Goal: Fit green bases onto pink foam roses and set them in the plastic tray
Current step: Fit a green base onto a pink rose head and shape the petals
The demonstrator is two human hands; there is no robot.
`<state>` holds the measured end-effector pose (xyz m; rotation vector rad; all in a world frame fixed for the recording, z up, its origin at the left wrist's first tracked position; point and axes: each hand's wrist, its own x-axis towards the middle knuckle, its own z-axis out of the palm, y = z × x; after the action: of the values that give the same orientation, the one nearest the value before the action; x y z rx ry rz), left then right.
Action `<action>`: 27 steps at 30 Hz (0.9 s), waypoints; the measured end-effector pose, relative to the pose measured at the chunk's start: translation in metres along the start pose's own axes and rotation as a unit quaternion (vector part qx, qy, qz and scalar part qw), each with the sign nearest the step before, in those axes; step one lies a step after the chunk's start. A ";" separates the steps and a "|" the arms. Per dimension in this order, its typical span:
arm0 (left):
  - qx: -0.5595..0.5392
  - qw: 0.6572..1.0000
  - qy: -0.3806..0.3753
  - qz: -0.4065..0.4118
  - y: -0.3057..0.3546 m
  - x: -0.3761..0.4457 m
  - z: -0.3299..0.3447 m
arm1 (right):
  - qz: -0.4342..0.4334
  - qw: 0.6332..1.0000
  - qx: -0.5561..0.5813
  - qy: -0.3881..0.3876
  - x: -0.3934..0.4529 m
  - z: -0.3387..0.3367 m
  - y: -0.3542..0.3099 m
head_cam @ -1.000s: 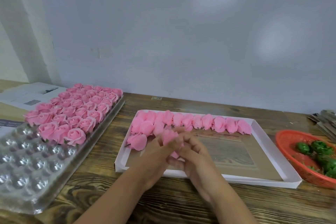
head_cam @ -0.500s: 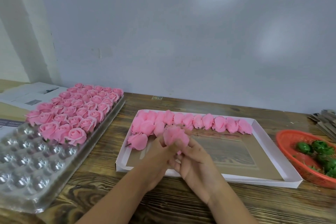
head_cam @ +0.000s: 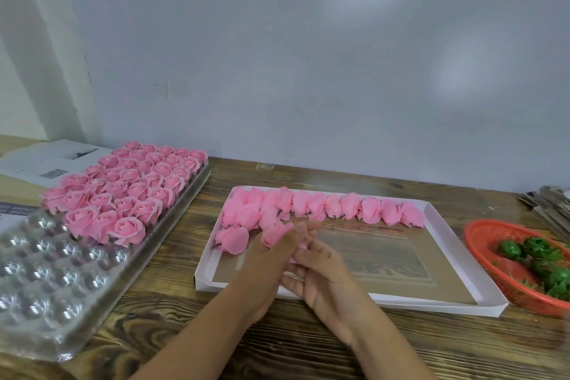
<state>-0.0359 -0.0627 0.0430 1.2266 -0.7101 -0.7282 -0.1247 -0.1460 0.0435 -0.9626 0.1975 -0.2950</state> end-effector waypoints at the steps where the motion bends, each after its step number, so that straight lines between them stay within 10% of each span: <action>1: -0.007 1.000 0.002 -0.002 0.001 0.000 0.001 | -0.001 1.000 0.001 0.005 0.001 -0.001 0.001; 27: -0.077 0.996 0.023 -0.036 0.007 -0.001 0.001 | 0.095 0.992 -0.079 0.030 -0.006 0.011 0.002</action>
<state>-0.0366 -0.0609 0.0494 1.1286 -0.5640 -0.7973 -0.1267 -0.1346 0.0484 -1.0838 0.3693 -0.1353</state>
